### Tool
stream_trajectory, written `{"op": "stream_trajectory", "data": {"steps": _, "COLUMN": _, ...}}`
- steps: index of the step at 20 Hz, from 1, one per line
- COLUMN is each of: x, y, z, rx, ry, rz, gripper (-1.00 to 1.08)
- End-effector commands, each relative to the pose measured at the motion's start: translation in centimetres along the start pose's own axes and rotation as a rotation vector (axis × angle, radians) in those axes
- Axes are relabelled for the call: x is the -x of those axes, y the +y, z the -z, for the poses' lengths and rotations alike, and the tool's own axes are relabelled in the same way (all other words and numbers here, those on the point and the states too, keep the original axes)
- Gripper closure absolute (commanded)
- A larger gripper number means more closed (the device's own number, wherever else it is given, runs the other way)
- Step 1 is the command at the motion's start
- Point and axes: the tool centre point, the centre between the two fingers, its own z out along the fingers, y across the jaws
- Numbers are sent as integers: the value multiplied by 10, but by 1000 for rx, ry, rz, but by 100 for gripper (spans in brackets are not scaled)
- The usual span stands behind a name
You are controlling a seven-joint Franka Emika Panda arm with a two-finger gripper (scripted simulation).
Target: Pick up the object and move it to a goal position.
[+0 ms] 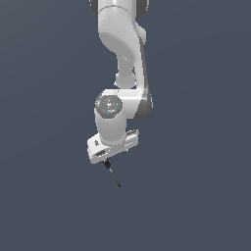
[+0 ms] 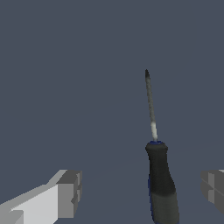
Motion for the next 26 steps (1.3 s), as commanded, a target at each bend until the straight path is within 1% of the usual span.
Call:
{"op": "stream_trajectory", "data": {"steps": 1, "x": -1, "y": 12, "z": -11, "rx": -1, "ry": 2, "rz": 38, "gripper": -92}}
{"op": "stream_trajectory", "data": {"steps": 6, "x": 0, "y": 30, "z": -26, "rx": -3, "ry": 3, "rz": 88, "gripper": -92}}
{"op": "stream_trajectory", "data": {"steps": 11, "x": 1, "y": 39, "z": -35, "rx": -4, "ry": 4, "rz": 113, "gripper": -92}}
{"op": "stream_trajectory", "data": {"steps": 19, "x": 2, "y": 40, "z": -42, "rx": -4, "ry": 4, "rz": 114, "gripper": -92}}
{"op": "stream_trajectory", "data": {"steps": 26, "x": 2, "y": 39, "z": -76, "rx": -4, "ry": 4, "rz": 117, "gripper": -92}}
